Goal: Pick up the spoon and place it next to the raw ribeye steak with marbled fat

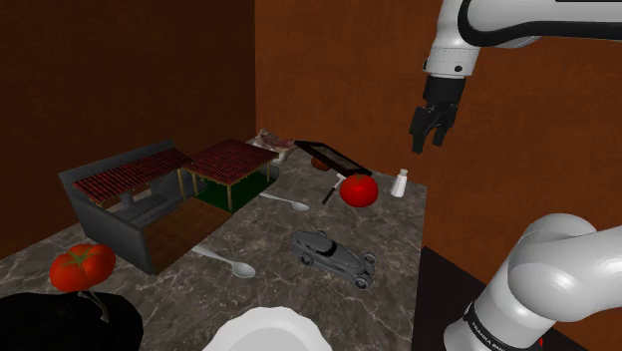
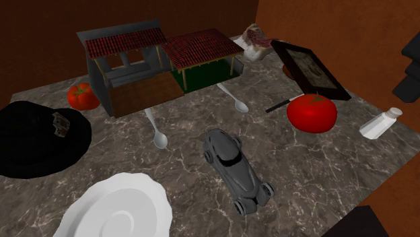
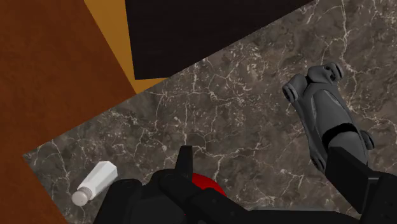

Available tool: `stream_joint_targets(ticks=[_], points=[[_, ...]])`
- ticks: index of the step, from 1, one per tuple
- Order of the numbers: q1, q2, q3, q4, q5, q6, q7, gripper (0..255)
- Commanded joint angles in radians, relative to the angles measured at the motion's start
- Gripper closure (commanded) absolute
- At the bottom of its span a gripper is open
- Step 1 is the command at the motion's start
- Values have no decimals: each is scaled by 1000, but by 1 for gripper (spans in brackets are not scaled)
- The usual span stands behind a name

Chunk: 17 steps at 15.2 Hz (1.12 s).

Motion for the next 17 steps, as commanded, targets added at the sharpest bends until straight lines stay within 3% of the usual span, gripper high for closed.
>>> stream_joint_targets(ticks=[1,9,17], points=[[0,0,0,0,0,0,0,0],[70,89,89,-111,97,253,76,0],[139,258,184,-141,173,514,140,0]])
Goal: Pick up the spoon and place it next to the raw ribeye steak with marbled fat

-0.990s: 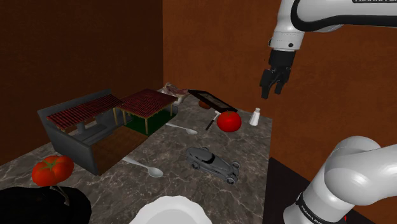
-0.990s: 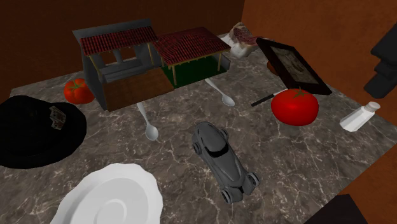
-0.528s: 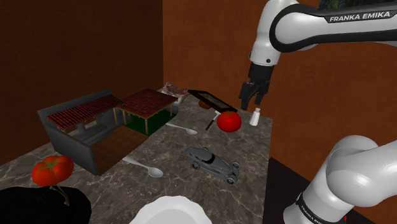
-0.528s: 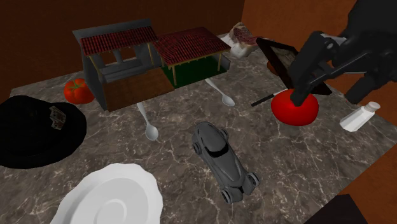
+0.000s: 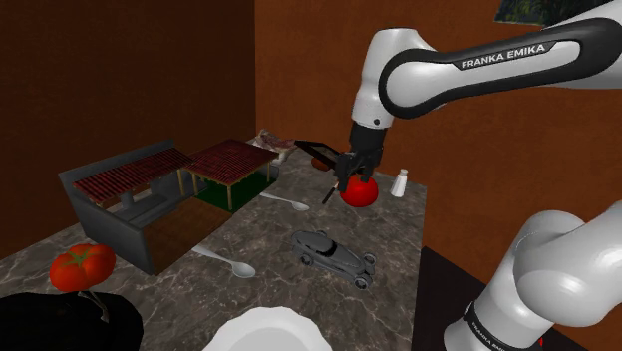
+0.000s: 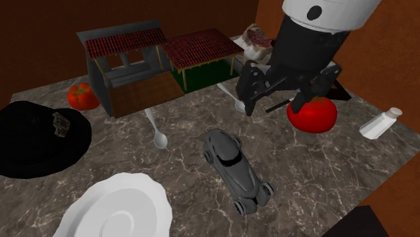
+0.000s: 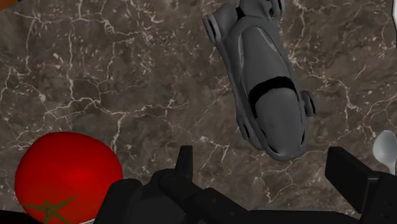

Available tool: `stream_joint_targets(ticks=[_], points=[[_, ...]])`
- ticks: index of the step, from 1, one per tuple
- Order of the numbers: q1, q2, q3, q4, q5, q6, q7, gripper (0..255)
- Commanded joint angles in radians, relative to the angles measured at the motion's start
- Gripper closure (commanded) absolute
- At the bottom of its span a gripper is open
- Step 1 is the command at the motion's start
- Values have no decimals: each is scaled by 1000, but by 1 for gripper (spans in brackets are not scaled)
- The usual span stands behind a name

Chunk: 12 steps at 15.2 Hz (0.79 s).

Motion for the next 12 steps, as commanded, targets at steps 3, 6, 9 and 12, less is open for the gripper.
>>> stream_joint_targets(ticks=[3,6,9,12], points=[[31,101,47,6,27,131,31,0],[50,189,83,28,38,222,56,0],[66,282,119,61,37,307,85,0],[80,379,152,106,22,384,120,0]])
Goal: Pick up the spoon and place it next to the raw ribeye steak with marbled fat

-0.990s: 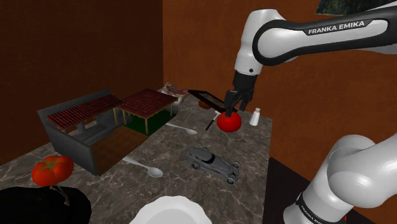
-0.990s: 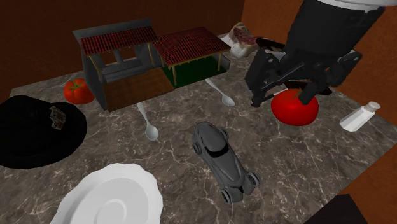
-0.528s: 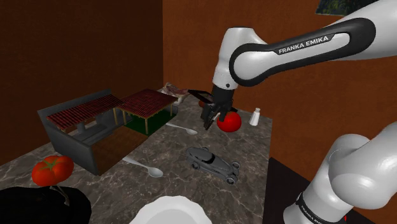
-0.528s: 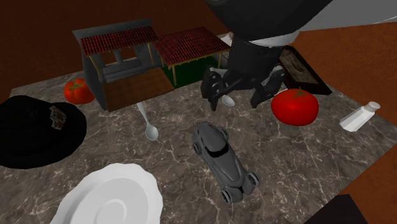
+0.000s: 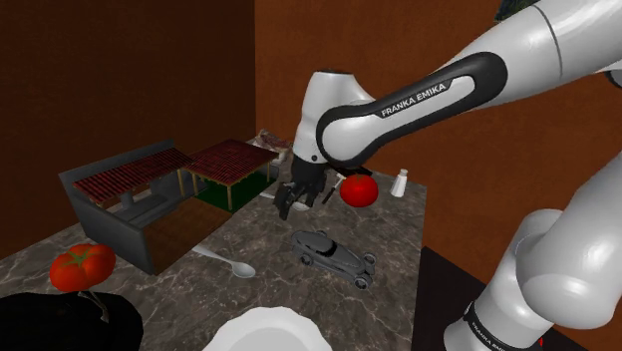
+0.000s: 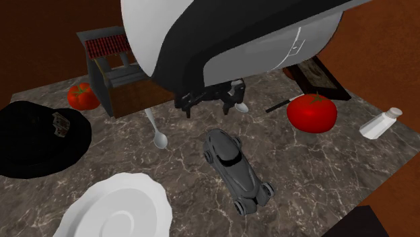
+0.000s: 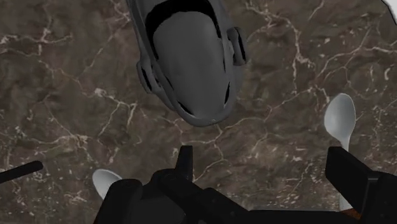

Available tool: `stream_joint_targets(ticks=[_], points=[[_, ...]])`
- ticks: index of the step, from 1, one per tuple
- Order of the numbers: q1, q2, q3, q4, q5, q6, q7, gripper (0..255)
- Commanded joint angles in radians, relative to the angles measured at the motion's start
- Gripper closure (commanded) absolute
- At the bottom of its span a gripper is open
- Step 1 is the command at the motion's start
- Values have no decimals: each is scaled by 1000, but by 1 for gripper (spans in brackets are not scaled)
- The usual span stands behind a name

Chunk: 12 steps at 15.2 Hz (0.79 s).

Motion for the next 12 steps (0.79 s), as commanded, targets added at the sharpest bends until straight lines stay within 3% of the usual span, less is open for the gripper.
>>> stream_joint_targets(ticks=[1,12], points=[[12,60,23,25,-12,53,28,0],[106,434,68,289,-203,238,216,0]])
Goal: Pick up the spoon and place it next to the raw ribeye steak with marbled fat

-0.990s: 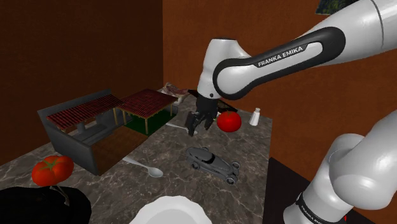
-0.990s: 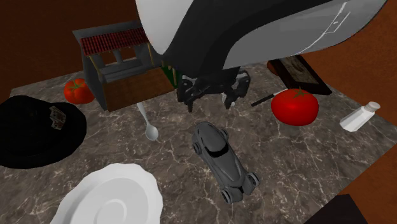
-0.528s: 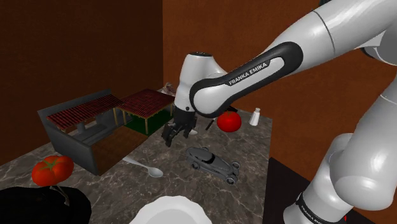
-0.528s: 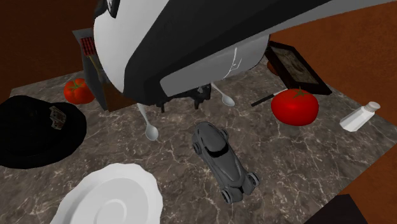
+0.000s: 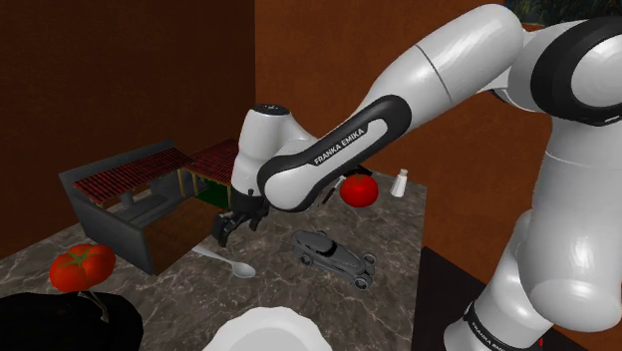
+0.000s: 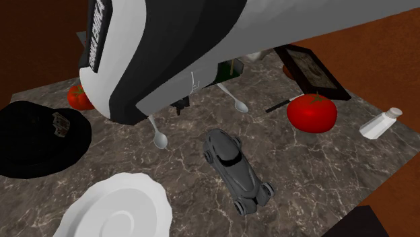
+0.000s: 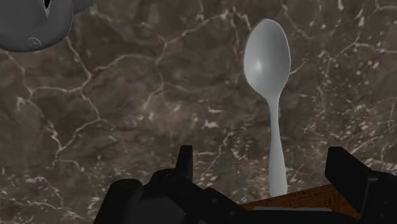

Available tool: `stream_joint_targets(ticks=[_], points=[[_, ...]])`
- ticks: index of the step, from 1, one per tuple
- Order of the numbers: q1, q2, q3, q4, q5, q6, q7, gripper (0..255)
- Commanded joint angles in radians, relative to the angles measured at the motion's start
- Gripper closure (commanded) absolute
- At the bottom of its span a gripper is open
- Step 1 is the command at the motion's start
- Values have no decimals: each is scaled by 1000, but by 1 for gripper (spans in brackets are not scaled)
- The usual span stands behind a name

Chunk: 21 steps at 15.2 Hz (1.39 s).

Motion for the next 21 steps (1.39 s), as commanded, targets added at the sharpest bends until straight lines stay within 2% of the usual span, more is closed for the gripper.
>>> stream_joint_targets(ticks=[1,3,10,18,19,21], points=[[30,66,-4,57,-42,23,38,0],[56,121,-13,110,-71,34,63,0],[81,207,-38,137,-109,92,89,0],[83,214,-40,139,-112,96,91,0],[83,214,-40,139,-112,96,91,255],[83,214,-40,139,-112,96,91,255]])
